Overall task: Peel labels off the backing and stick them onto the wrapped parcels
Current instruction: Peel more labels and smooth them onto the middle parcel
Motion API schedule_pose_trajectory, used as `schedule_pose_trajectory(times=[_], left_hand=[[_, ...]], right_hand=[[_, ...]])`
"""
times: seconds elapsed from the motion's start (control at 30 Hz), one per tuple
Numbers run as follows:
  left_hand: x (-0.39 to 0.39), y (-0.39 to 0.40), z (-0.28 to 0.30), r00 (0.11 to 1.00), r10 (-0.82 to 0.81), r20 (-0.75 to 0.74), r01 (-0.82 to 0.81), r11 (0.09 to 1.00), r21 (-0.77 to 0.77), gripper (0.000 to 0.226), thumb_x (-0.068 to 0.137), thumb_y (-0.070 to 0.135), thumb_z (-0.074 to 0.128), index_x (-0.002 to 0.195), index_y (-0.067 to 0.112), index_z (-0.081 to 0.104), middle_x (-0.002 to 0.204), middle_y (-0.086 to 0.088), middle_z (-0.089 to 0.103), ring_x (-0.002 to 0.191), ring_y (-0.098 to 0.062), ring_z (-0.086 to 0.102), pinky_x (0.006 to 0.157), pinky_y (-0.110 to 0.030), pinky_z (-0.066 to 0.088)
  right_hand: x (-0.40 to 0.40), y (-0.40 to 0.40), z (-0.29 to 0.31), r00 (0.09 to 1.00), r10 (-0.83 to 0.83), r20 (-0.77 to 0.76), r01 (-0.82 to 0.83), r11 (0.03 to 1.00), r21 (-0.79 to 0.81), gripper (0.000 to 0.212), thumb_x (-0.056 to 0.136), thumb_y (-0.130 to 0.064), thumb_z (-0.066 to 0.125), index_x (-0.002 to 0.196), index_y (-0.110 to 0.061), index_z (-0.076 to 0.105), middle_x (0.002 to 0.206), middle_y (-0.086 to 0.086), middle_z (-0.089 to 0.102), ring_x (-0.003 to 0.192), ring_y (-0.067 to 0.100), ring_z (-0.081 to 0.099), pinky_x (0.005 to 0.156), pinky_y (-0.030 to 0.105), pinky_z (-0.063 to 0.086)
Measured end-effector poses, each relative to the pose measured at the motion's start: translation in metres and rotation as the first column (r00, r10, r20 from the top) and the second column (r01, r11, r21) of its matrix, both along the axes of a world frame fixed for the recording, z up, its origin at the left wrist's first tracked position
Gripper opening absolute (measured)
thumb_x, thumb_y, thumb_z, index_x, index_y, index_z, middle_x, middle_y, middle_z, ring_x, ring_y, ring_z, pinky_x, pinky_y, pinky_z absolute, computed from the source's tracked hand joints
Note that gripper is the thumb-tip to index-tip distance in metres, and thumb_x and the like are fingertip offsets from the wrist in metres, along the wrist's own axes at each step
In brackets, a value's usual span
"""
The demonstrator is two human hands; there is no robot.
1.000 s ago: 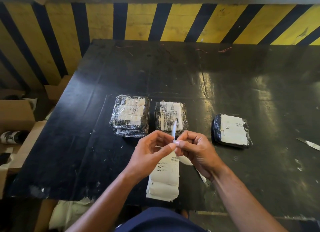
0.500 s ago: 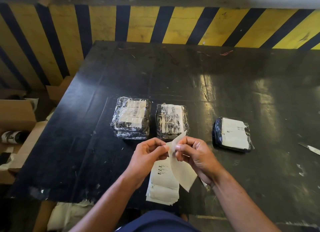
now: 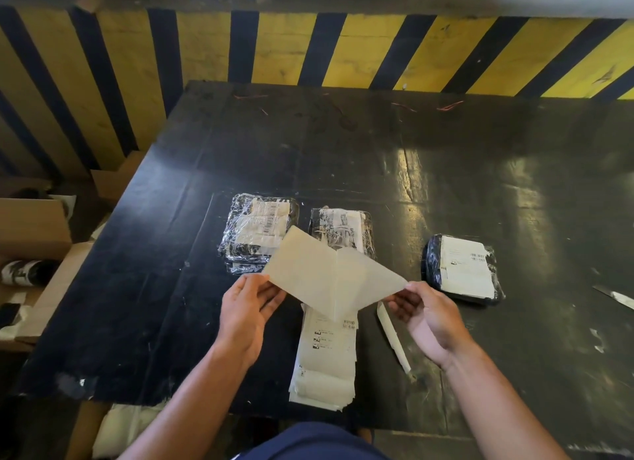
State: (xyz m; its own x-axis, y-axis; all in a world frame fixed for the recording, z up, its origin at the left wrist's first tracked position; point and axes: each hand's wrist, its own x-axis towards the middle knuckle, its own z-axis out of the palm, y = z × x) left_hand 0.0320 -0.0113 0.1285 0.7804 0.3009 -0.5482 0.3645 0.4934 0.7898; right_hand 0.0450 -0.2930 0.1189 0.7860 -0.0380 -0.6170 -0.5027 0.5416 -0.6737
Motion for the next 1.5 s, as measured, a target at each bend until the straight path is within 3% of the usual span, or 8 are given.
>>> schedule_pose_trajectory(times=[0.2,0.37,0.57,0.77,0.97,1.23,1.33,1.5], left_hand=[[0.013,0.02,-0.002,0.986,0.166,-0.009,-0.166,0.986,0.035,0.013,0.107,0.01,0.051,0.104,0.007,0.064,0.108,-0.013,0.077,0.099,-0.024,0.075,0.083,-0.035,0.059],[0.015,0.03,-0.001,0.994,0.113,-0.002,-0.112,0.987,0.118,0.014,0.106,0.011,0.049,0.099,0.01,0.06,0.103,-0.012,0.074,0.096,-0.024,0.072,0.081,-0.035,0.057],[-0.002,0.006,-0.008,0.993,-0.097,-0.06,0.106,0.979,0.176,0.012,0.107,0.011,0.052,0.099,0.007,0.06,0.098,-0.011,0.077,0.092,-0.022,0.075,0.082,-0.037,0.059],[-0.019,-0.023,-0.016,0.977,-0.169,-0.132,0.186,0.974,0.128,0.016,0.105,0.011,0.056,0.091,0.009,0.062,0.094,-0.009,0.08,0.089,-0.021,0.076,0.08,-0.036,0.058],[-0.028,-0.042,-0.019,0.962,-0.223,-0.158,0.244,0.961,0.128,0.018,0.106,0.011,0.055,0.09,0.007,0.063,0.092,-0.011,0.08,0.087,-0.023,0.075,0.081,-0.037,0.059],[-0.024,-0.056,-0.02,0.956,-0.239,-0.171,0.261,0.958,0.119,0.013,0.106,0.013,0.057,0.097,0.004,0.063,0.104,-0.017,0.079,0.091,-0.027,0.076,0.088,-0.04,0.06],[-0.02,-0.06,-0.02,0.958,-0.23,-0.173,0.249,0.963,0.099,0.013,0.105,0.014,0.058,0.098,0.005,0.064,0.104,-0.016,0.079,0.092,-0.026,0.077,0.086,-0.038,0.062],[-0.016,-0.066,-0.024,0.962,-0.169,-0.213,0.196,0.974,0.113,0.013,0.104,0.016,0.06,0.105,0.005,0.068,0.106,-0.017,0.077,0.093,-0.027,0.078,0.084,-0.037,0.064]], right_hand=[[0.005,-0.037,-0.021,0.969,-0.227,-0.1,0.224,0.974,-0.036,0.01,0.101,-0.003,0.053,0.094,-0.003,0.061,0.084,0.013,0.065,0.077,0.025,0.063,0.077,0.035,0.056],[0.002,-0.063,-0.022,0.978,-0.147,0.145,0.193,0.901,-0.39,0.023,0.1,0.0,0.051,0.082,-0.011,0.058,0.08,0.005,0.062,0.072,0.015,0.059,0.071,0.031,0.047],[-0.006,-0.057,-0.027,0.939,0.318,0.129,-0.037,0.466,-0.884,0.018,0.09,-0.007,0.069,0.077,-0.011,0.059,0.082,-0.007,0.073,0.068,0.006,0.066,0.064,0.022,0.052],[-0.012,-0.049,-0.09,0.881,0.453,-0.133,-0.259,0.229,-0.938,0.022,0.088,-0.018,0.075,0.076,-0.022,0.057,0.078,-0.004,0.072,0.074,0.019,0.07,0.067,0.04,0.058],[-0.016,-0.048,-0.133,0.774,0.506,-0.38,-0.412,-0.053,-0.91,0.011,0.087,-0.027,0.066,0.08,-0.022,0.06,0.08,-0.005,0.066,0.081,0.021,0.062,0.061,0.032,0.042],[-0.034,-0.049,-0.131,0.827,0.487,-0.28,-0.316,-0.009,-0.949,0.025,0.092,-0.034,0.067,0.114,-0.021,0.068,0.105,-0.008,0.069,0.105,0.016,0.062,0.077,0.029,0.051],[-0.041,-0.033,-0.106,0.856,0.515,-0.046,-0.093,0.066,-0.993,0.013,0.092,-0.032,0.064,0.1,-0.022,0.068,0.093,-0.01,0.067,0.092,0.013,0.061,0.079,0.035,0.054],[-0.057,0.024,-0.044,0.707,0.669,0.23,0.148,0.177,-0.973,0.019,0.088,-0.041,0.069,0.086,-0.023,0.062,0.082,-0.012,0.059,0.081,0.011,0.053,0.08,0.03,0.041]])
